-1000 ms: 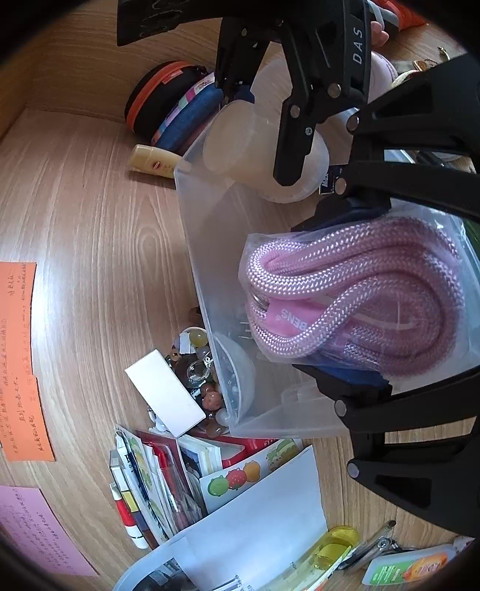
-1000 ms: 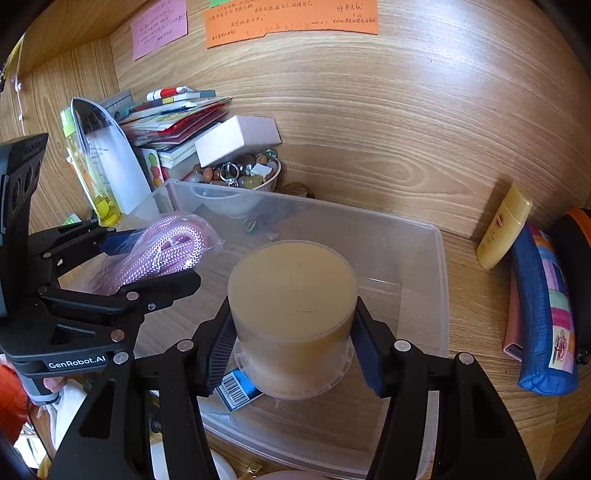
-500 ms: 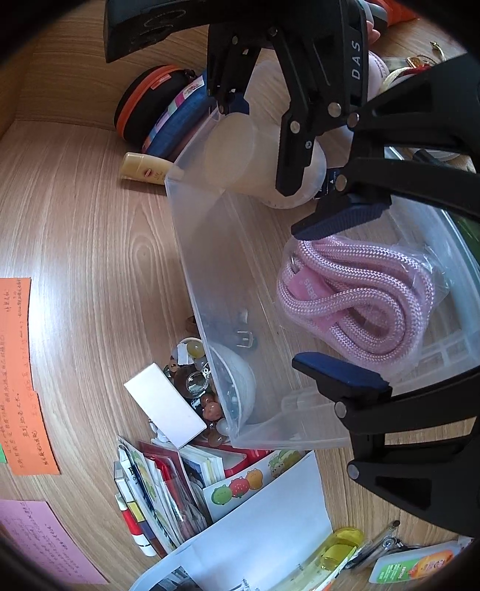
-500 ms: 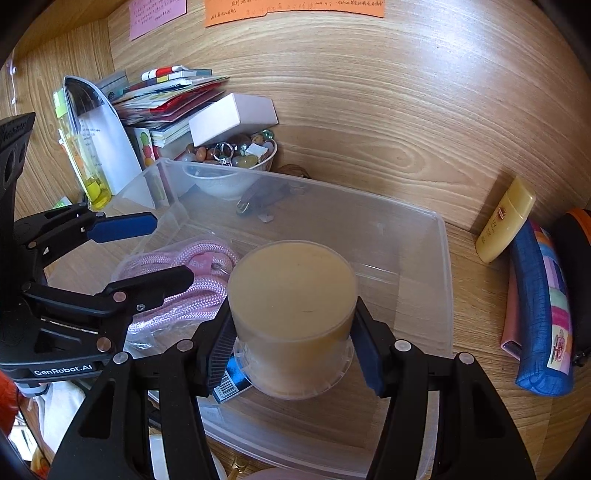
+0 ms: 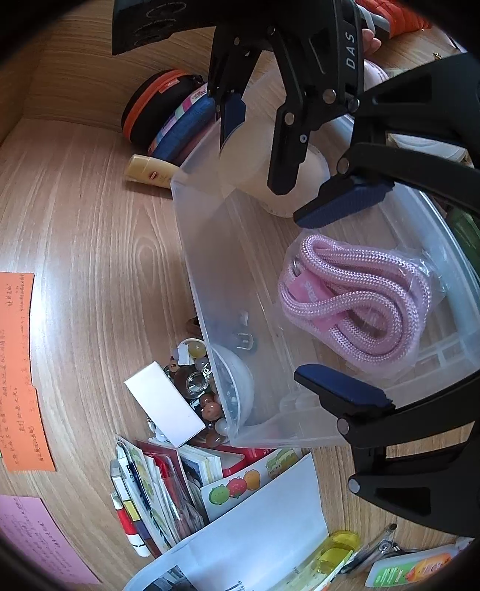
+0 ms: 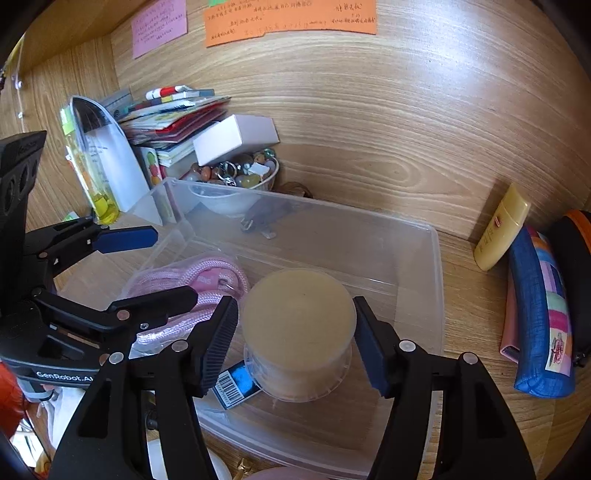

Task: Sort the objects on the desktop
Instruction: 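Open the left gripper to drop the rope bag while the right releases the cylinder, then withdraw both open grippers from the bin, then grasp the white cloth bag with the left gripper while the right grasps the pink round container, then lift and carry the white bag and pink container toward the clear bin, then open the left gripper to drop the bag while the right releases the container, then withdraw both open grippers from the bin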

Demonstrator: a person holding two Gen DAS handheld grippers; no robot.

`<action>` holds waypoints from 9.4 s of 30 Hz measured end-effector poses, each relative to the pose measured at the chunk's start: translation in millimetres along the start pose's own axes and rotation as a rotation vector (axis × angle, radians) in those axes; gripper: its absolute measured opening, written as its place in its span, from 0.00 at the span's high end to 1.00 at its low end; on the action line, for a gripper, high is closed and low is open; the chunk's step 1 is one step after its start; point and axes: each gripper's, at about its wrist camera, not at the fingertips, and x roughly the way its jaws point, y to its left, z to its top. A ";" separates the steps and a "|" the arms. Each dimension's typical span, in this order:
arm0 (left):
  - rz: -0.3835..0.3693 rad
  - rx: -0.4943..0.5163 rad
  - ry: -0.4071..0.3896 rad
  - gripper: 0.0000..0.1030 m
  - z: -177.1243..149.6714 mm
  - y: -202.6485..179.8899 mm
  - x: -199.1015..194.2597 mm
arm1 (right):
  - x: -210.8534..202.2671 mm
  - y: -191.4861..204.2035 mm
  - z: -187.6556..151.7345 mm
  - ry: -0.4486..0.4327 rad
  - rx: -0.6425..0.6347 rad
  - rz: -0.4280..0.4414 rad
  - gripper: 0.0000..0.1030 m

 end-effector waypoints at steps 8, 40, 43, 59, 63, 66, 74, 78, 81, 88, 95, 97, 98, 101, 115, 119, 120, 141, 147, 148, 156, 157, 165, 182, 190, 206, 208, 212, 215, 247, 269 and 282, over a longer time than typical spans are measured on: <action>0.011 0.026 -0.040 0.12 -0.3 -6.0 -7.8 | -14.2 -3.2 1.9 -0.087 0.001 0.012 0.37; 0.179 -0.089 -0.086 0.03 -68.4 34.8 -141.7 | -158.0 36.2 -97.8 -0.209 -0.073 -0.281 0.02; 0.179 -0.063 -0.088 0.03 -81.3 31.3 -150.4 | -154.8 33.9 -106.3 -0.200 -0.083 -0.294 0.02; 0.103 0.050 0.022 0.03 -136.0 -10.1 -118.1 | -90.9 9.2 -120.5 -0.015 -0.009 -0.218 0.02; 0.064 0.062 0.040 0.03 -139.3 -18.9 -115.2 | -79.4 10.0 -117.9 0.012 -0.025 -0.183 0.03; 0.046 0.059 0.064 0.03 -140.7 -24.7 -106.4 | -72.9 10.2 -117.2 0.031 -0.032 -0.162 0.03; 0.000 -0.012 0.128 0.03 -139.2 -25.2 -88.7 | -56.3 -1.9 -114.6 0.081 0.014 -0.098 0.07; -0.035 -0.029 0.125 0.03 -138.0 -28.8 -89.8 | -53.7 -4.4 -113.2 0.090 0.023 -0.069 0.09; -0.047 -0.015 0.133 0.03 -138.6 -32.1 -85.2 | -49.9 -0.8 -112.2 0.111 0.010 -0.069 0.14; -0.019 -0.009 0.158 0.03 -143.1 -32.2 -70.8 | -43.6 3.9 -108.5 0.112 0.001 -0.058 0.20; 0.033 0.007 0.114 0.18 -142.5 -37.8 -73.4 | -38.4 3.2 -110.3 0.126 -0.003 -0.050 0.43; 0.031 0.010 0.106 0.26 -141.2 -39.2 -75.1 | -40.5 3.2 -110.9 0.113 -0.005 -0.046 0.43; 0.027 0.008 0.102 0.28 -141.5 -39.4 -75.8 | -42.0 2.8 -111.1 0.103 -0.001 -0.046 0.43; 0.022 -0.009 0.082 0.35 -143.9 -35.6 -79.1 | -47.9 0.7 -112.0 0.080 0.017 -0.040 0.43; 0.014 -0.125 0.020 0.44 -145.4 -2.3 -105.3 | -84.6 -18.5 -105.1 0.009 0.105 -0.022 0.43; -0.006 -0.145 -0.009 0.44 -142.0 3.8 -117.0 | -94.1 -15.5 -103.8 -0.008 0.111 -0.004 0.43; -0.005 -0.150 -0.017 0.44 -140.5 4.9 -119.8 | -95.6 -14.6 -103.1 -0.011 0.115 0.003 0.43; 0.036 -0.174 -0.185 0.44 -85.5 47.5 -152.3 | -119.5 -7.7 -79.5 -0.139 0.105 0.038 0.43; 0.033 -0.158 -0.209 0.44 -58.2 46.8 -150.6 | -111.7 -9.8 -62.1 -0.151 0.105 0.047 0.43; 0.033 -0.153 -0.214 0.44 -53.7 46.3 -150.9 | -109.8 -10.7 -59.6 -0.154 0.106 0.050 0.43; 0.002 -0.109 -0.216 0.44 -22.2 40.0 -145.4 | -93.3 -15.4 -39.5 -0.147 0.103 0.073 0.43; -0.005 -0.109 -0.215 0.44 -19.2 39.0 -143.8 | -91.8 -15.1 -36.7 -0.144 0.101 0.079 0.43; -0.035 -0.070 -0.214 0.44 0.9 25.4 -125.4 | -86.8 -3.4 -13.0 -0.145 0.045 0.079 0.43; -0.042 -0.051 -0.182 0.44 14.1 25.9 -76.9 | -30.3 41.8 13.2 -0.047 -0.089 0.108 0.43; -0.051 -0.041 -0.110 0.44 5.0 24.4 -48.7 | -11.8 52.8 -0.2 -0.013 -0.158 0.083 0.43; -0.030 -0.034 -0.114 0.44 1.7 21.4 -49.6 | -17.6 59.8 -6.2 -0.021 -0.185 0.134 0.43; -0.027 -0.031 -0.129 0.44 1.6 21.3 -53.9 | -19.8 63.1 -6.4 -0.023 -0.203 0.151 0.43; -0.022 -0.026 -0.124 0.44 1.3 20.6 -52.8 | -8.8 65.9 -9.0 0.016 -0.209 0.151 0.43; -0.014 -0.023 -0.098 0.44 -0.4 20.0 -45.7 | -1.7 58.3 -8.1 0.040 -0.176 0.163 0.43; -0.049 0.032 -0.106 0.13 -5.7 7.6 -49.0 | 11.2 38.1 -8.2 0.064 -0.102 0.106 0.41; 0.026 -0.064 -0.243 0.04 -5.6 33.1 -95.0 | -21.9 46.7 -0.3 -0.047 -0.130 0.045 0.22; 0.169 -0.074 -0.273 0.02 -33.4 34.3 -137.8 | -70.8 48.1 -24.9 -0.093 -0.106 -0.018 0.18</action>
